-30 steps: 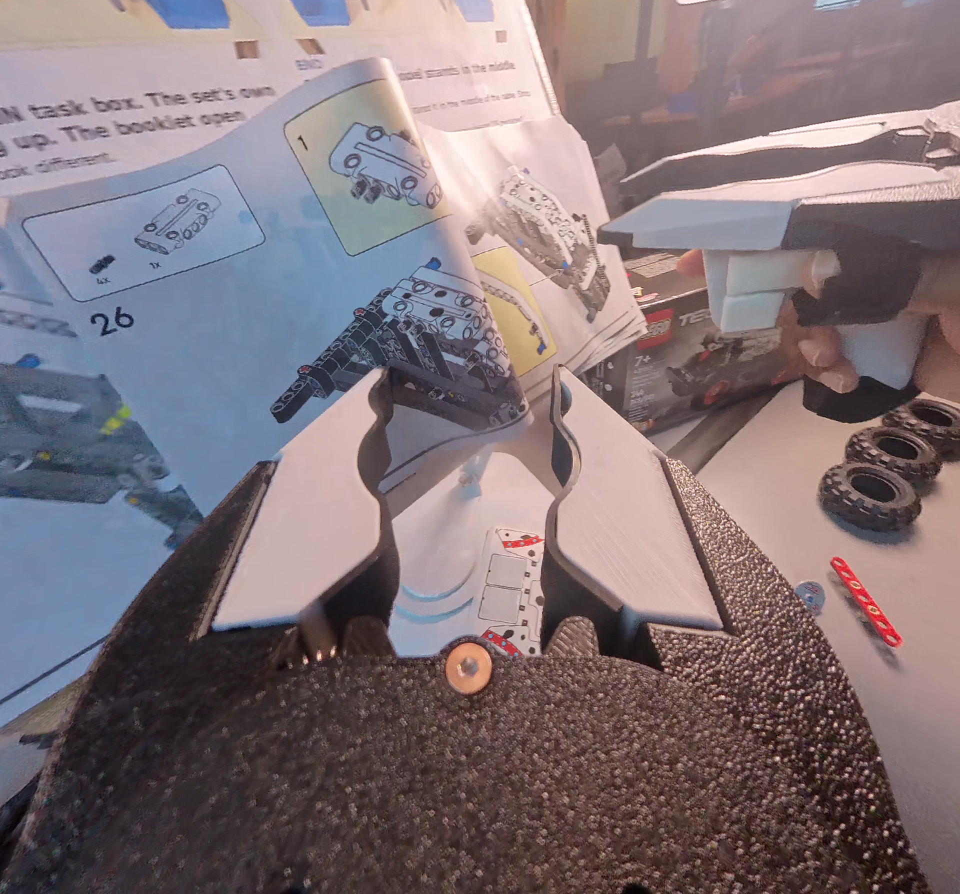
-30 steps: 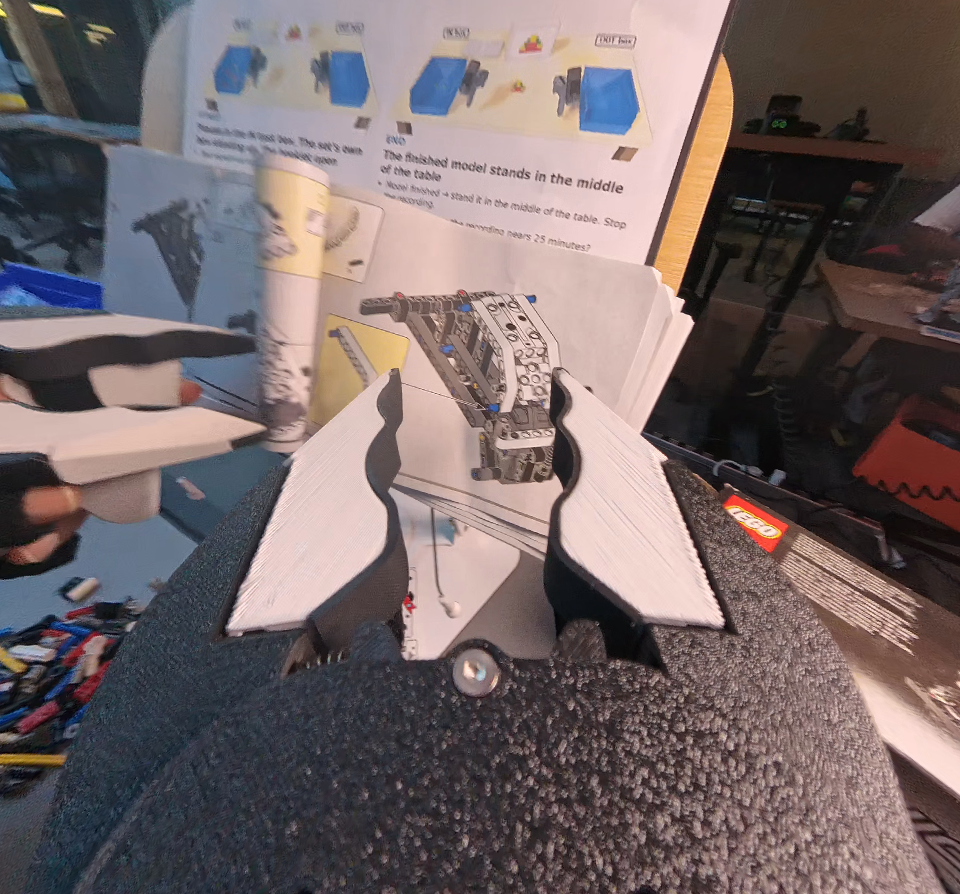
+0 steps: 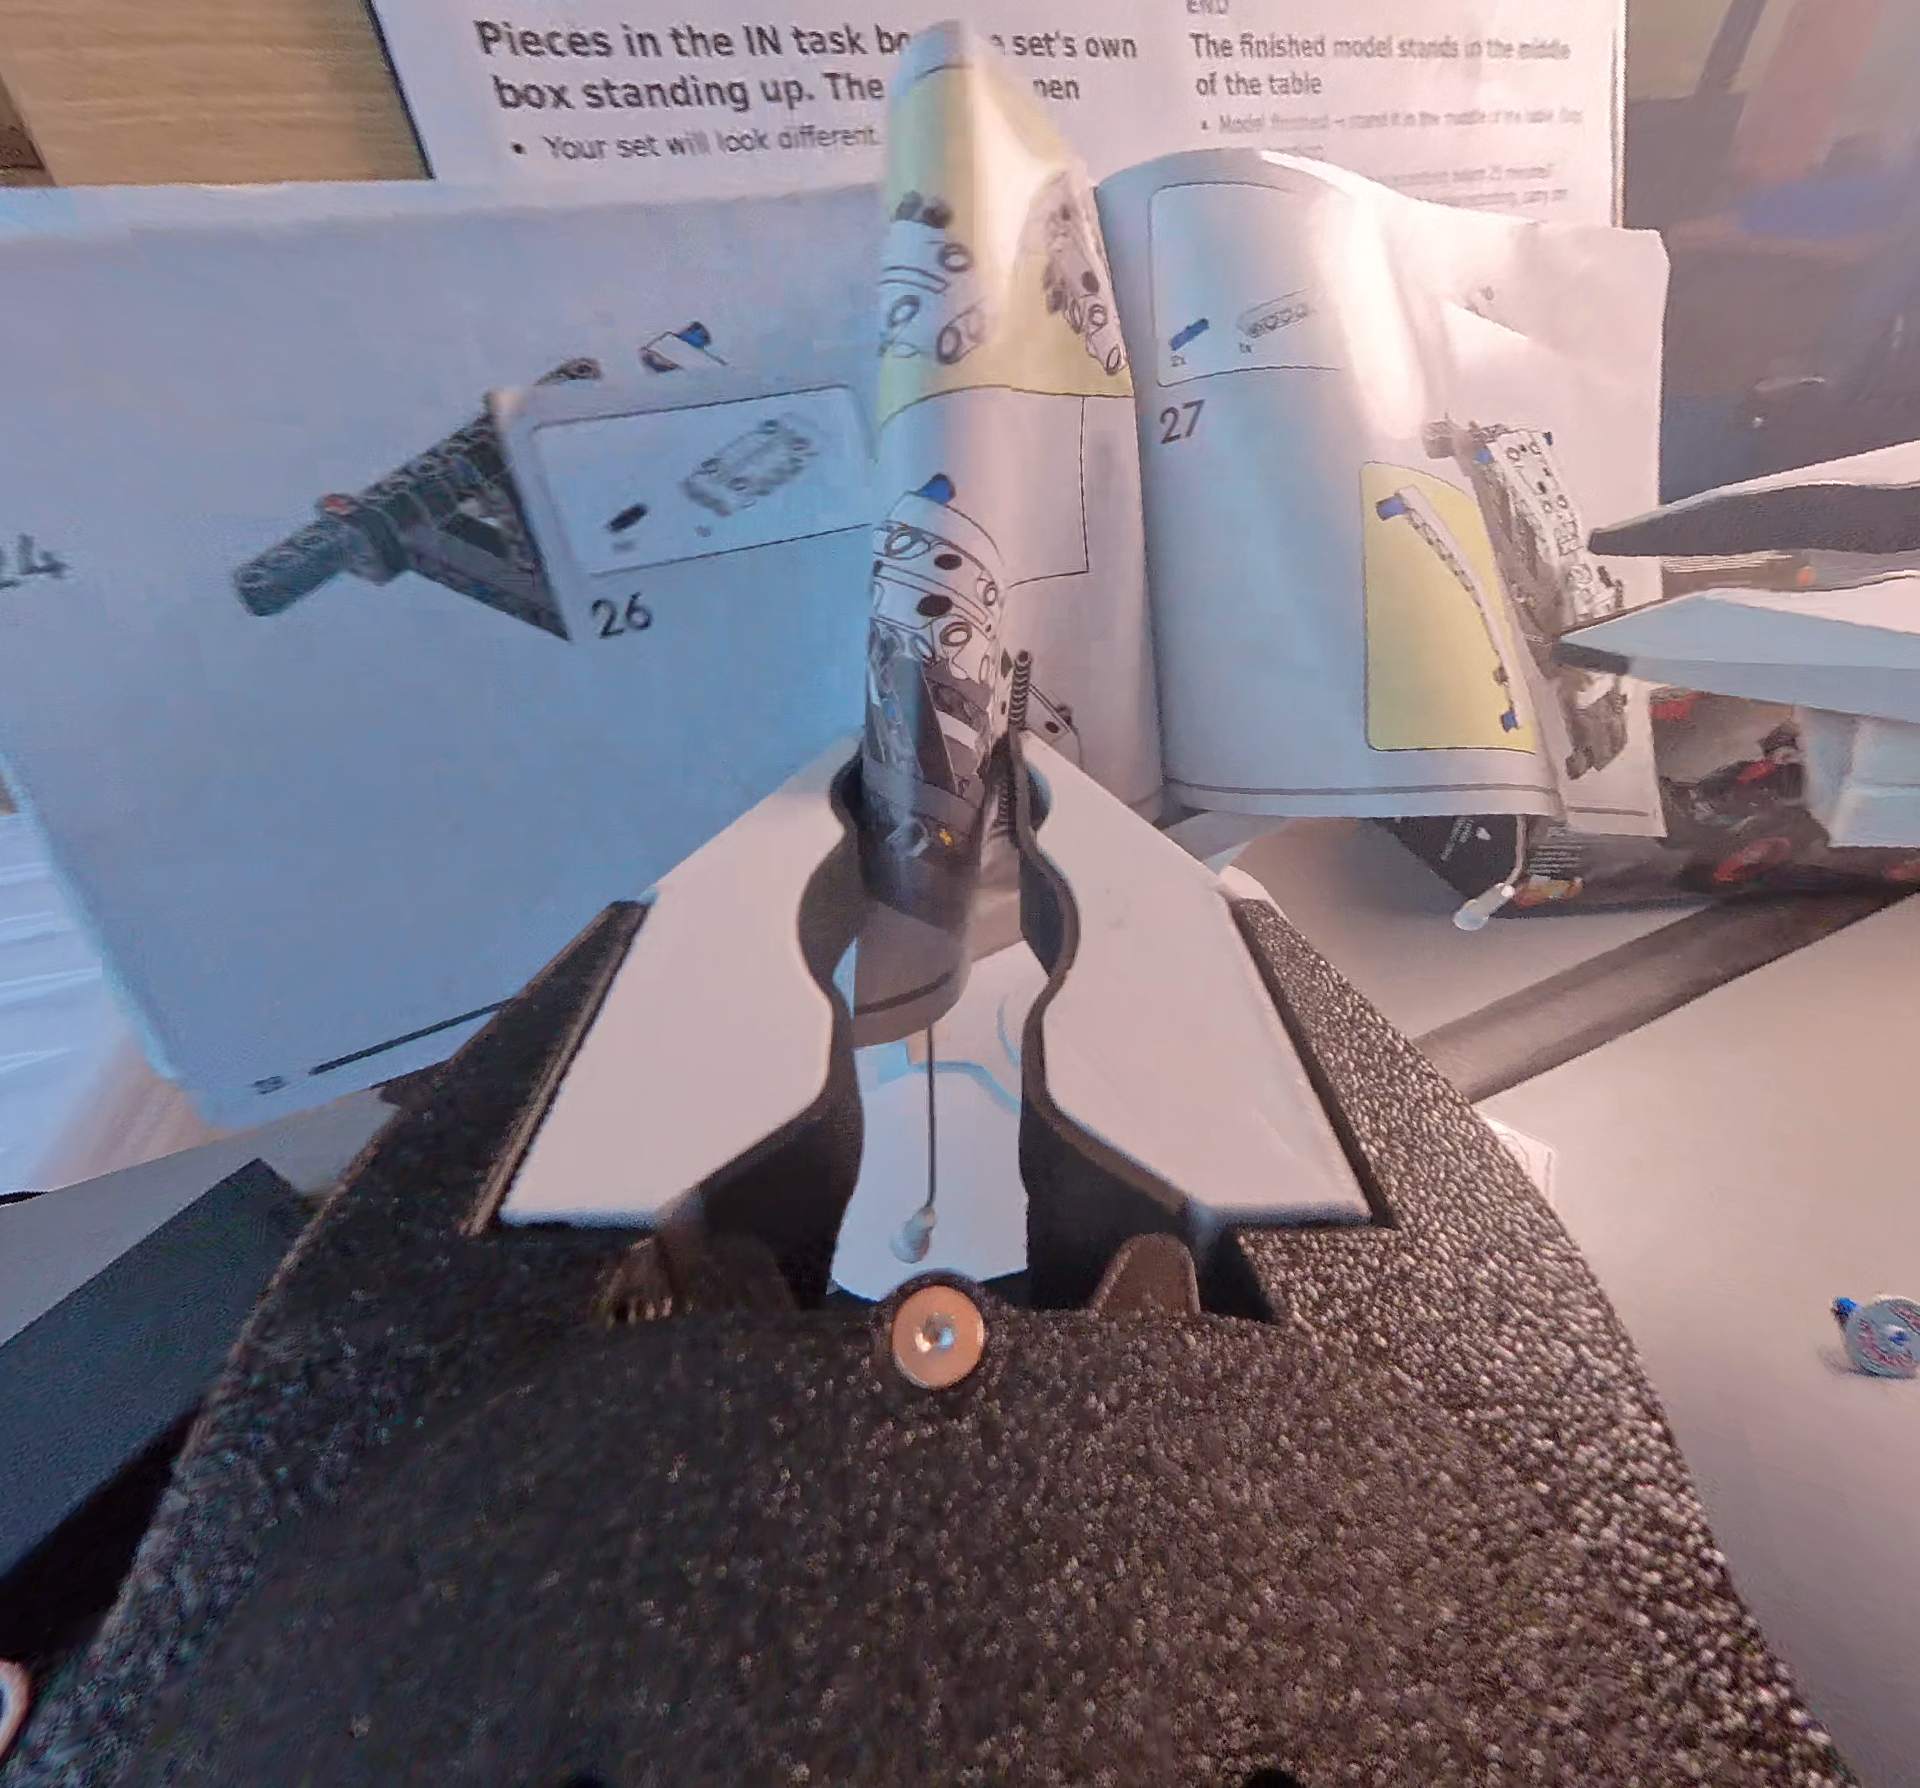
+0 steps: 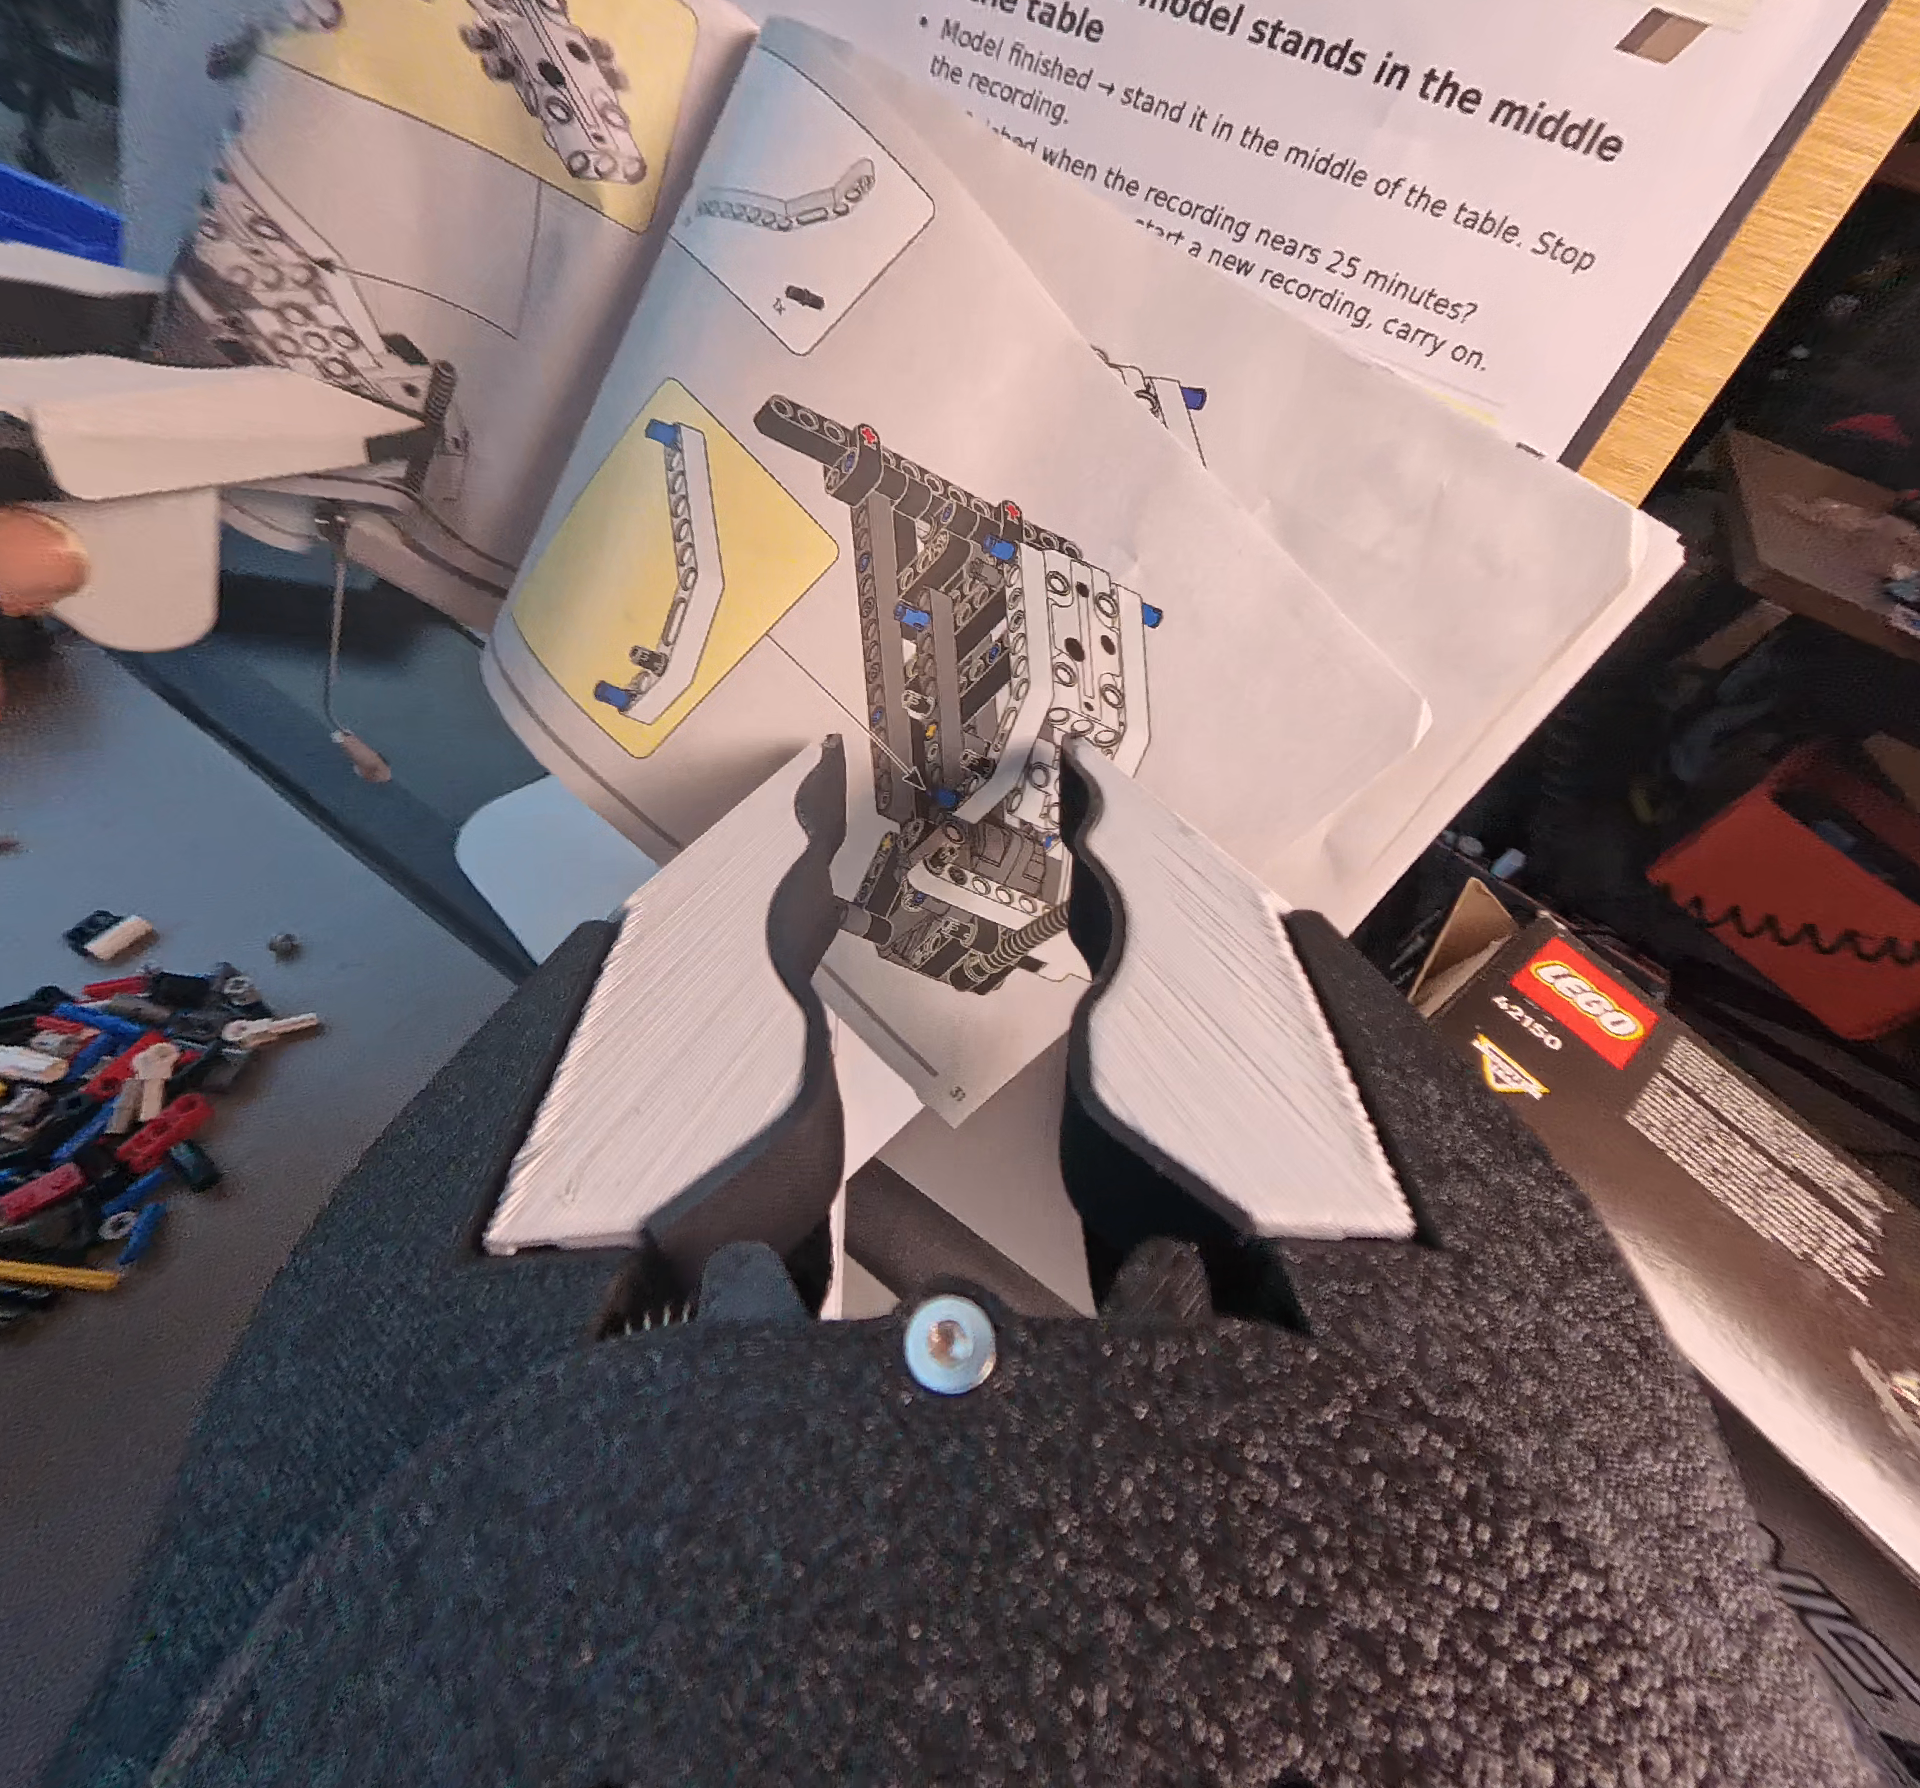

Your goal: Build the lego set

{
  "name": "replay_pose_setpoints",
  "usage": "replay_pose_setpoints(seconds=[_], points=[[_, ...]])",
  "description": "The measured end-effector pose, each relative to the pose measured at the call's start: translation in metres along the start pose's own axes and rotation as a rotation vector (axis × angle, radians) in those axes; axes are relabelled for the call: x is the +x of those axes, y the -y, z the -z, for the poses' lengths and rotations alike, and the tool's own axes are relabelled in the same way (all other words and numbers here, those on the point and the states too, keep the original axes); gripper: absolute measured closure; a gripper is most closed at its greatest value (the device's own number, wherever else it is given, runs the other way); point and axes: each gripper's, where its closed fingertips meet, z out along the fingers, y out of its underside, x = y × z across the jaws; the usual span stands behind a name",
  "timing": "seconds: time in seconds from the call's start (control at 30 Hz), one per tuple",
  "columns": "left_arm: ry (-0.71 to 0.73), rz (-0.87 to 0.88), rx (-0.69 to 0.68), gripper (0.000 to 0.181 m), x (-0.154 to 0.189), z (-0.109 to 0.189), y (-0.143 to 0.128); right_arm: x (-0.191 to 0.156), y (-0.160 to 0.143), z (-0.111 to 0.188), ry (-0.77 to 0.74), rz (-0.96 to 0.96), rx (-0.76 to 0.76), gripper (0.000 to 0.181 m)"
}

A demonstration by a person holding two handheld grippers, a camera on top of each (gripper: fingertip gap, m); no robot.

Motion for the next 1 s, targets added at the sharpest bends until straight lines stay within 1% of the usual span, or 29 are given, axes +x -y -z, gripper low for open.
replay_pose_setpoints(seconds=[0.07,0.17,0.2,0.27,0.37,0.43,0.47,0.53,0.6,0.67,0.73,0.83,1.0], points=[[-0.082,0.024,0.029,0.18,0.018,0.002,0.009,0.008,-0.001,-0.005,-0.055,0.029,-0.018,0.138],[-0.264,0.059,0.109,0.18,0.06,0.012,0.034,0.029,0.003,-0.008,-0.139,0.093,-0.019,0.138],[-0.33,0.052,0.126,0.176,0.076,0.015,0.041,0.036,0.004,-0.01,-0.159,0.113,-0.02,0.138],[-0.428,0.006,0.115,0.169,0.107,0.017,0.045,0.051,0.009,-0.013,-0.207,0.158,-0.009,0.137],[-0.502,-0.067,0.095,0.156,0.141,0.011,0.045,0.07,0.021,-0.013,-0.256,0.194,0.029,0.133],[-0.503,-0.114,0.066,0.152,0.153,0.001,0.039,0.076,0.031,-0.005,-0.243,0.123,0.069,0.137],[-0.499,-0.131,0.052,0.15,0.157,-0.005,0.035,0.075,0.035,0.0,-0.209,0.06,0.097,0.137],[-0.488,-0.162,0.019,0.15,0.162,-0.015,0.027,0.061,0.037,0.009,-0.057,-0.079,0.129,0.141],[-0.454,-0.211,-0.037,0.152,0.162,-0.026,0.013,0.043,0.03,0.022,0.102,-0.214,0.124,0.141],[-0.438,-0.233,-0.064,0.159,0.161,-0.031,0.003,0.032,0.017,0.036,0.194,-0.28,0.106,0.14],[-0.458,-0.228,-0.063,0.159,0.164,-0.029,0.001,0.023,0.0,0.047,0.226,-0.243,0.075,0.138],[-0.465,-0.237,-0.043,0.156,0.162,-0.023,0.003,0.015,-0.024,0.056,0.227,-0.141,0.012,0.135],[-0.453,-0.241,-0.04,0.153,0.148,-0.016,0.007,0.001,-0.05,0.059,0.242,-0.062,-0.074,0.13]])
